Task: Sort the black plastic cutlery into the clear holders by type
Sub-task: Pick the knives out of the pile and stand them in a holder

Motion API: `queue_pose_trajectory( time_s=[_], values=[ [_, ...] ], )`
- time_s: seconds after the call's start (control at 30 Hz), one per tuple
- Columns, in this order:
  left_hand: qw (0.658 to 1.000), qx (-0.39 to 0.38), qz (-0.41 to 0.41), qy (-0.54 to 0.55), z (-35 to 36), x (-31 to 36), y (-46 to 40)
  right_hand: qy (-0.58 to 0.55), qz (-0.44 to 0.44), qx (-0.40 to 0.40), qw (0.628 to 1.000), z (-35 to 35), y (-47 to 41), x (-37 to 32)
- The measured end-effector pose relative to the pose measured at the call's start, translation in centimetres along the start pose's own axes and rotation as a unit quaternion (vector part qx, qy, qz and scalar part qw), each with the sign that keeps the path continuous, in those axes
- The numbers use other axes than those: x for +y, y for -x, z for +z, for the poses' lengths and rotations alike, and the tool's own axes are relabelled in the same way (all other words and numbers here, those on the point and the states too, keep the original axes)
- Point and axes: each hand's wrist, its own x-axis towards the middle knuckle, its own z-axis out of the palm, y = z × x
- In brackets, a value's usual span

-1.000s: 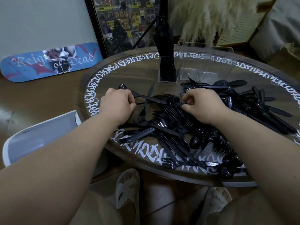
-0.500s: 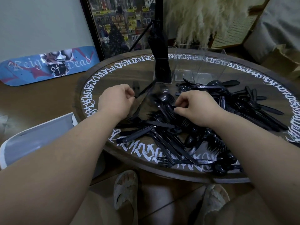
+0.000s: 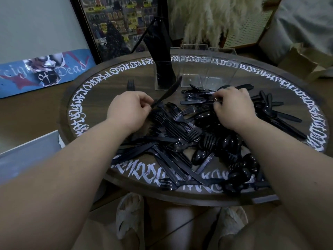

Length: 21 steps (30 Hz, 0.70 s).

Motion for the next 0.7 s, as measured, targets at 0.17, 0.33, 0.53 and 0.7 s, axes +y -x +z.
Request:
queue_pose_trajectory(
  time_s=[0.17, 0.33, 0.53, 0.7],
  values=[
    [1.0, -0.019, 0.0, -0.002, 1.4, 1.6, -0.9, 0.036, 0.04, -0.05, 0.997, 0.6, -1.0, 0.7],
    [1.0, -0.016, -0.024, -0.011, 2.3, 2.1, -1.6, 0.015, 0.007, -0.081, 0.997, 1.0, -1.3, 0.1],
    [0.999, -0.017, -0.049, -0.004, 2.5, 2.1, -1.8, -0.039, 0.002, -0.038, 0.999, 1.2, -1.4, -0.5],
    [0.997, -0.02, -0.074, 0.017, 2.4, 1.7, -1.8, -0.085, 0.0, -0.004, 0.996, 1.1, -1.3, -0.8]
  ],
)
